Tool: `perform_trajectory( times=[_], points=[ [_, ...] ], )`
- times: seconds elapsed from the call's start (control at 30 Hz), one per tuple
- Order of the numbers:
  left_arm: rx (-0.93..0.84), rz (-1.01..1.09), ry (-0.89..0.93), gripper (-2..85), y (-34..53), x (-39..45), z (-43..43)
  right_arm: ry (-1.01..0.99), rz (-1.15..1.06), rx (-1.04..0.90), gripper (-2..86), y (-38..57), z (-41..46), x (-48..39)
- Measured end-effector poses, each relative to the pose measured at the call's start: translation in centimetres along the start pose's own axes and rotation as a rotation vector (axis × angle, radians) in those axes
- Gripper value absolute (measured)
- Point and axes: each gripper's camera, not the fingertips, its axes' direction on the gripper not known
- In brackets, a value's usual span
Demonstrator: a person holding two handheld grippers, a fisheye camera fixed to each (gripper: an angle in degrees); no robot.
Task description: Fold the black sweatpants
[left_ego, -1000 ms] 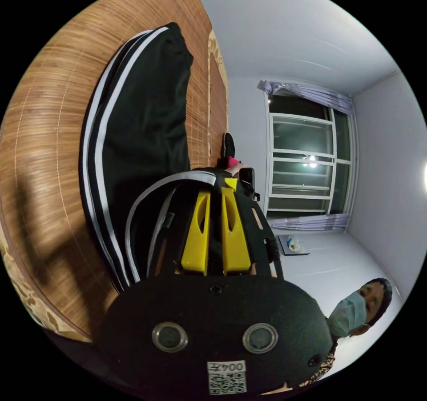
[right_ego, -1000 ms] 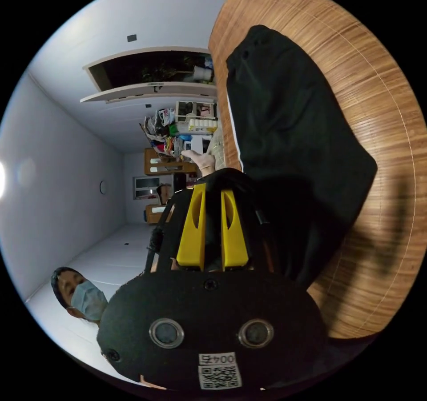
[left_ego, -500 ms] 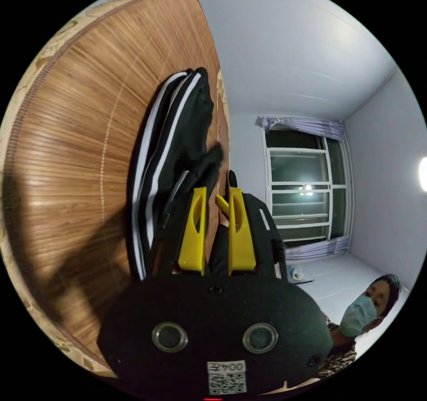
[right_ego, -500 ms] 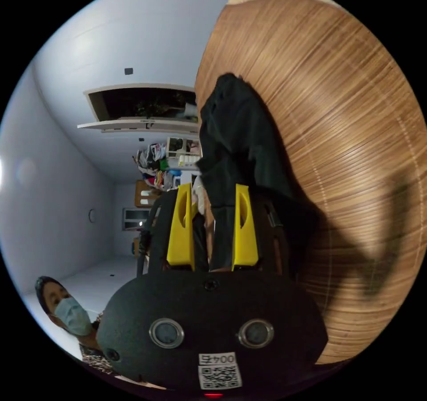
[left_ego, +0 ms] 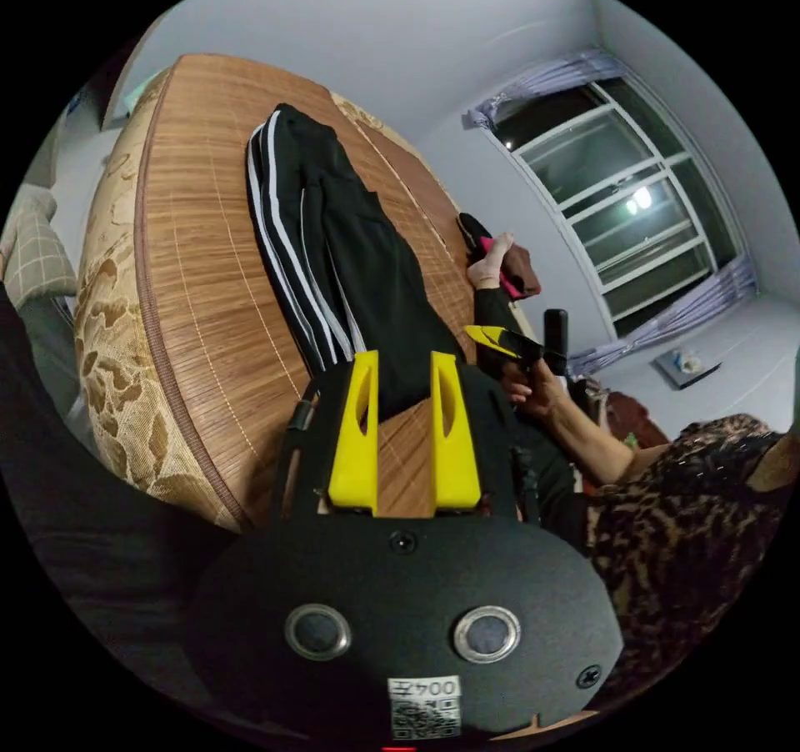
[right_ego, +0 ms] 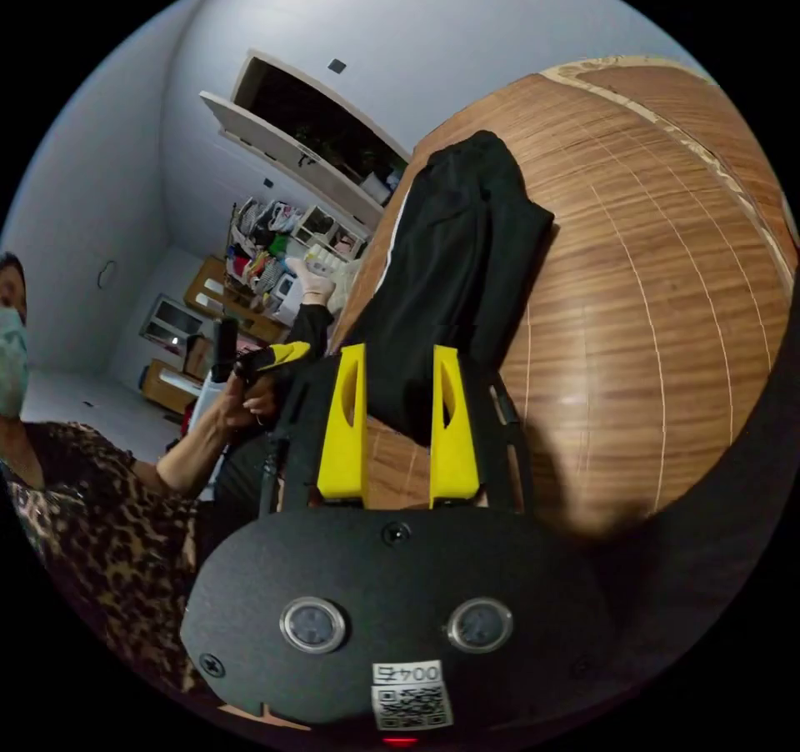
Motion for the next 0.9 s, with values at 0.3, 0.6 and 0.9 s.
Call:
perform_trajectory(
  times=[0.3,0.6,0.9],
  points=[
    [-0.140,0.128,-0.214,11.6,2.5,5.2,4.5,0.252,-0.204,-0.019,9.7,2.2,1.9,-9.6],
    [-0.207,0.199,-0.333,9.6,4.1,8.6,6.4,0.291,-0.154,-0.190,11.6,-3.1,9.9,-19.1],
    [-0.143,0.373,-0.375,11.4,5.9,11.4,5.7,0.397,-0.169,-0.425,15.3,-8.1,17.4,-25.1]
  ],
)
